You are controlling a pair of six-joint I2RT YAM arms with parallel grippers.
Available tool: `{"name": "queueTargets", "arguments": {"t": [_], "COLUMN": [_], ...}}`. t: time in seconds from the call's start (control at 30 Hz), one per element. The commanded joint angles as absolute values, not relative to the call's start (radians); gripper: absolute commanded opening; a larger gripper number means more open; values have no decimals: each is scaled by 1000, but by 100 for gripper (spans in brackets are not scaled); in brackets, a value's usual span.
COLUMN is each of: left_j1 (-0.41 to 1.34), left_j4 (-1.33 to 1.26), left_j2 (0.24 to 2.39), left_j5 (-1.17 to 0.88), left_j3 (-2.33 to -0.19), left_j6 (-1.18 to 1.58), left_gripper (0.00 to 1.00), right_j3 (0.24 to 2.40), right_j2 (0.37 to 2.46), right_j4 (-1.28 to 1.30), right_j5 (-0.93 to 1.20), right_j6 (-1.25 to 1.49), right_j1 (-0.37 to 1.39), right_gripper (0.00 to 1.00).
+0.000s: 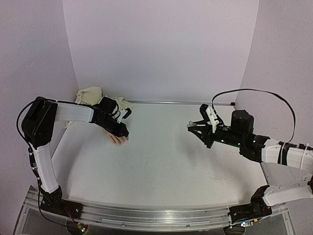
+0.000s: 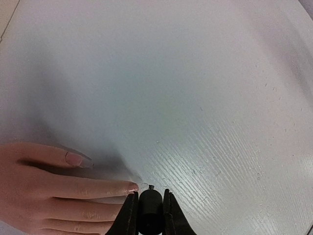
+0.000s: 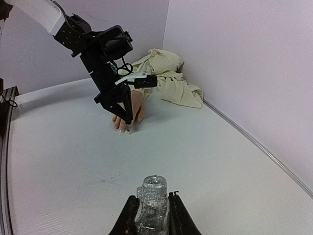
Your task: Paint the nails
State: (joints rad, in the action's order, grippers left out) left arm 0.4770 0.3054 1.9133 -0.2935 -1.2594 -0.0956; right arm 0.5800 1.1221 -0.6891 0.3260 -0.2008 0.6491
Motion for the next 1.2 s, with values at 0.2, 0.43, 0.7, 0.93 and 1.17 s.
{"name": "queueTargets", "arguments": {"t": [0.2,0.43,0.7,0.93,1.17], "left_j1": [473,464,462,460,460], "left_j4": [267,266,267,267,267], "left_j2": [1854,1877,1898,1909,1915], "left_j5": [-263,-250,-258,-262,-254], "left_j3": [-1278,-1291,-1299,-1304,-1305], "left_j6": [-94,-100,-100,-100,-104], "left_gripper": [0,0,0,0,0], "right_j3": [592,590,589,590,590], "right_j2": [1105,1101,1103,1104,1103], "right_j4": [-756,-756,-756,-755,-756], "right_j5": [343,340,339,339,339], "right_j6": [-189,-189,-190,-190,-190], "right_j1": [646,646,646,647,646], "right_gripper": [0,0,0,0,0]}}
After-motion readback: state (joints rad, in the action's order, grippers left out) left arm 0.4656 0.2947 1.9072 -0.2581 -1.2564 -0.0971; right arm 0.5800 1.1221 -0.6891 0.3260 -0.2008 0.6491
